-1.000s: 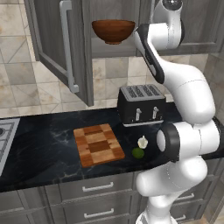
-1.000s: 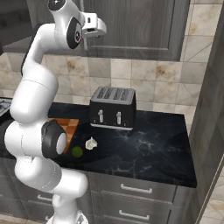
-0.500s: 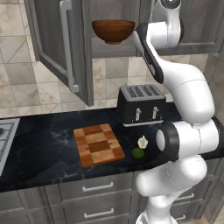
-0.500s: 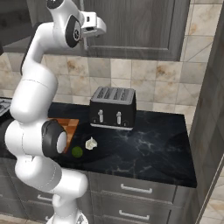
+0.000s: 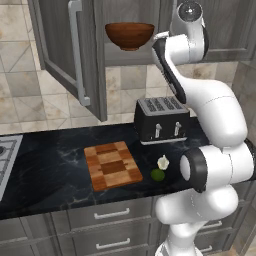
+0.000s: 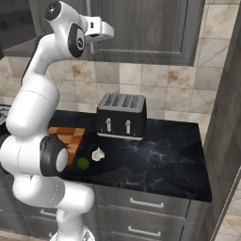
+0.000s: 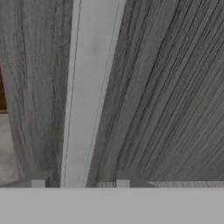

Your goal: Open the cabinet. Place the bowl and condiment on the counter. Then place the lime and garlic on the cutting board.

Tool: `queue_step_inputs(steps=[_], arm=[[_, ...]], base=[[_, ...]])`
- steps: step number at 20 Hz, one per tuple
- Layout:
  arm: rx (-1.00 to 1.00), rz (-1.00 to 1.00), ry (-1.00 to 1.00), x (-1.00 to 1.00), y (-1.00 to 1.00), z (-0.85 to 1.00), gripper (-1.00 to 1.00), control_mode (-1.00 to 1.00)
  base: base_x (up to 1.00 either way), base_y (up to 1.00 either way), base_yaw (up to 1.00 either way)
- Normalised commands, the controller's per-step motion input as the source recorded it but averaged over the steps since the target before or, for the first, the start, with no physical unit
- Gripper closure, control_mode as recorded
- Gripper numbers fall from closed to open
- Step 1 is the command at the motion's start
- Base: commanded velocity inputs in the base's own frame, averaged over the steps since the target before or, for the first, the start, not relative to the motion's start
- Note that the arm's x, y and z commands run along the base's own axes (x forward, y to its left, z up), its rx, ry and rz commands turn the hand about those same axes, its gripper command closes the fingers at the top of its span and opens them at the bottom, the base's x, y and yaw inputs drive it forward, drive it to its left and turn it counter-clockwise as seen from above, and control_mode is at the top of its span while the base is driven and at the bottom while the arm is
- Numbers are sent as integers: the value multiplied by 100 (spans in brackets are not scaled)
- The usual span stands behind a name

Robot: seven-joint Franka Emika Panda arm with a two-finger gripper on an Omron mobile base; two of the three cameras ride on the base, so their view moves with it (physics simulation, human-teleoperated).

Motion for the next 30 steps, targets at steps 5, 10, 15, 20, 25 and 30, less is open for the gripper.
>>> queue_step_inputs(steps=[5, 10, 15, 20, 25, 30], arm=[[0, -16, -1, 47, -100, -41, 100, -100], [1, -21, 0, 51, -100, -36, 100, -100], [11, -23, 0, 40, -100, -34, 100, -100], [13, -12, 0, 31, -100, -64, 100, -100], [9, -1, -11, 2, -100, -79, 100, -100], [5, 0, -26, -3, -100, -94, 100, -100]], base=[[0, 0, 0], [0, 0, 0], [0, 0, 0], [0, 0, 0], [0, 0, 0], [0, 0, 0]])
